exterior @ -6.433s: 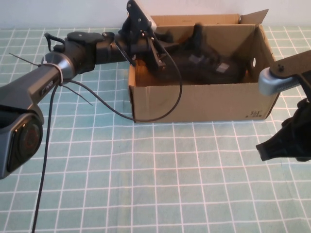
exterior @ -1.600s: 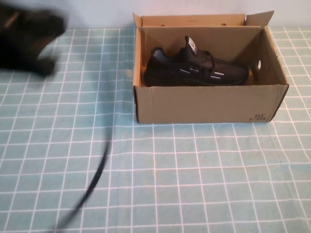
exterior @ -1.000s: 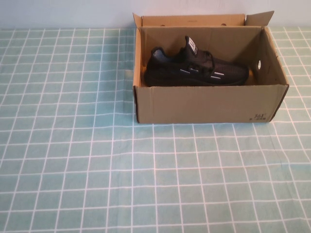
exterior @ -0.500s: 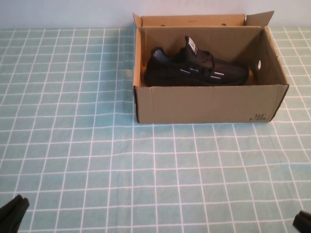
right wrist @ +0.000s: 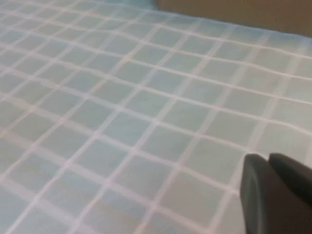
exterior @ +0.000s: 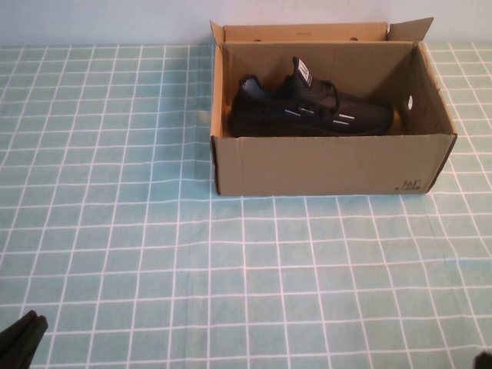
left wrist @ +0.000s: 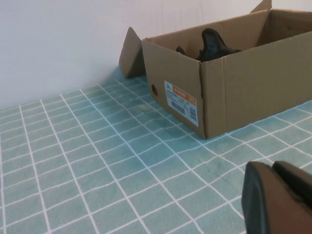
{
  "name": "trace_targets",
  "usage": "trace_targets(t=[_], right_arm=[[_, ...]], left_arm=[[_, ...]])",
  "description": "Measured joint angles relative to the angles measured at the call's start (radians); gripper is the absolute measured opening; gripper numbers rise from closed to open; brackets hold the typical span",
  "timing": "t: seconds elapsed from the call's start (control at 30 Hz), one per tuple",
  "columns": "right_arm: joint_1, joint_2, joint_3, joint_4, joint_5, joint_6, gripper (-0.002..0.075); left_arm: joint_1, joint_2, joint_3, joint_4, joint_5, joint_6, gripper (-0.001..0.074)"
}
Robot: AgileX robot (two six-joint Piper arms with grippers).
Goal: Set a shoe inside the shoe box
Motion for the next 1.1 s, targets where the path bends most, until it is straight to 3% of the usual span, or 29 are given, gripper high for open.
trace_targets(t=[0.27,0.43,0.57,1.1], right_arm=[[-0.489,-0.044,0.002,-0.067,-0.005,-0.024,-0.0008],[-0.678,-0.165,0.002,-0.074,-0.007,-0.026,-0.0008],[-0.73,-0.231,0.002,-0.074,-0.009,-0.026,-0.0008],[-0.733,-0.231,0.002,-0.056,-0.019,-0.007,-0.0008]], left_arm=[[0.0,0.0,0.0,0.0,0.0,0.0,-0.0003],[0.0,0.0,0.0,0.0,0.0,0.002,-0.0003],[0.0,0.0,0.002,0.0,0.0,0.002,-0.0003],[0.0,0.0,0.002,0.0,0.002,0.003,-0.0003]])
